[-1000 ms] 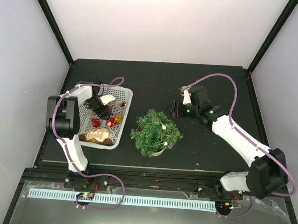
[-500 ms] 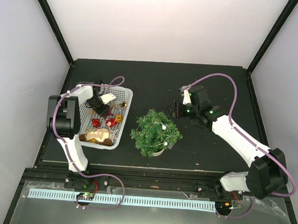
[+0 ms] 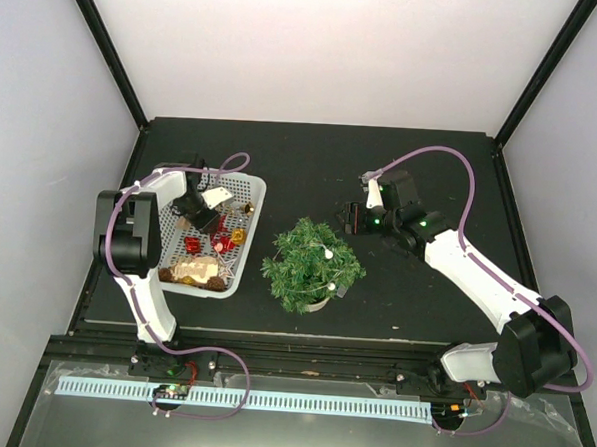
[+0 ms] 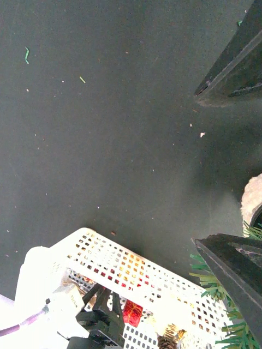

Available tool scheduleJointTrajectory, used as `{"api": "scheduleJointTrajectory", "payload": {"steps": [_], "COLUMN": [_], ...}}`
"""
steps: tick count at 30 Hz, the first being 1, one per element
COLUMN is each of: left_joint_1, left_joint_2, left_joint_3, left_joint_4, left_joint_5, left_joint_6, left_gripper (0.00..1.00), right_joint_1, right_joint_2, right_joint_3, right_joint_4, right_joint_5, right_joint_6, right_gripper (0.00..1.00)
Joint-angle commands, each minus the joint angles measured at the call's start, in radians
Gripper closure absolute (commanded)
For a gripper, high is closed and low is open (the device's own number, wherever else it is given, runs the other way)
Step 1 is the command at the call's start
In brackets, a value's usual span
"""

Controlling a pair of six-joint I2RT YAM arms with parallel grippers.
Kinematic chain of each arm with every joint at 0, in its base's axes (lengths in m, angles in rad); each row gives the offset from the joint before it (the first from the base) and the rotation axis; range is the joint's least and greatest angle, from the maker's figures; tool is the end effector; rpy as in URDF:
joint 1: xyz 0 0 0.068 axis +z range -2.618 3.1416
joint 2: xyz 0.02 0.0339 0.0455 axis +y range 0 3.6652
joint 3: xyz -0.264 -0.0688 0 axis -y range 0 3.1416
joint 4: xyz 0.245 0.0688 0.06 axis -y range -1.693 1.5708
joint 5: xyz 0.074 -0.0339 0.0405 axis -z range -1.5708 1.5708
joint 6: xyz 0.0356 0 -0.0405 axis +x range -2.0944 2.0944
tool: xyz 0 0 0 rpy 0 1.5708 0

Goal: Decorate the small christmas tree

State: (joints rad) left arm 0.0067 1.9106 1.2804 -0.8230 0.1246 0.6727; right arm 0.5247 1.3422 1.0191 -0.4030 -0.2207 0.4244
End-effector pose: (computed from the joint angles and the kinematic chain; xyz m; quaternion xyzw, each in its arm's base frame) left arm 0.3541 -0.0021 0.1579 0.3291 0.9404 -0.0391 0.0760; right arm 0.2496 0.1535 0.2775 -0.0905 0.9032 0.2755 0.3165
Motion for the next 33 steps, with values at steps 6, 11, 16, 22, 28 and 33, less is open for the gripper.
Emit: {"api": "scheduleJointTrajectory", "payload": {"steps": [6,11,16,22,28,33], "left_joint_1": [0.004,0.005,0.004,0.006,0.024,0.039], "left_joint_2": [-0.054,-0.051,-0.059,-0.07,-0.098,-0.112], "left_joint_3": [0.017,0.016,0.012,0.011,-0.008,-0.039], "left_joint_4": [-0.062,-0.067,-0.066,-0.068,-0.056,-0.059], "left_joint_5": [0.032,0.046,0.049,0.045,0.021,0.03], "left_joint_6": [0.01,0.003,0.002,0.001,0.023,0.08], "left_gripper": [0.75,0.87,0.98,0.92,0.62,0.62], "right_joint_1": [-0.008,-0.008,-0.008,-0.007,-0.007,-0.008], "right_joint_2": [-0.014,-0.018,-0.018,-0.02,-0.019,-0.019], "right_joint_3": [0.002,0.0,-0.002,-0.003,-0.005,-0.008], "right_joint_4": [0.016,0.016,0.017,0.017,0.018,0.021], "right_joint_5": [-0.008,-0.007,-0.005,-0.006,-0.009,-0.011], "right_joint_6": [-0.009,-0.009,-0.009,-0.01,-0.01,-0.01], "right_gripper": [0.35,0.35,0.35,0.35,0.35,0.35]}}
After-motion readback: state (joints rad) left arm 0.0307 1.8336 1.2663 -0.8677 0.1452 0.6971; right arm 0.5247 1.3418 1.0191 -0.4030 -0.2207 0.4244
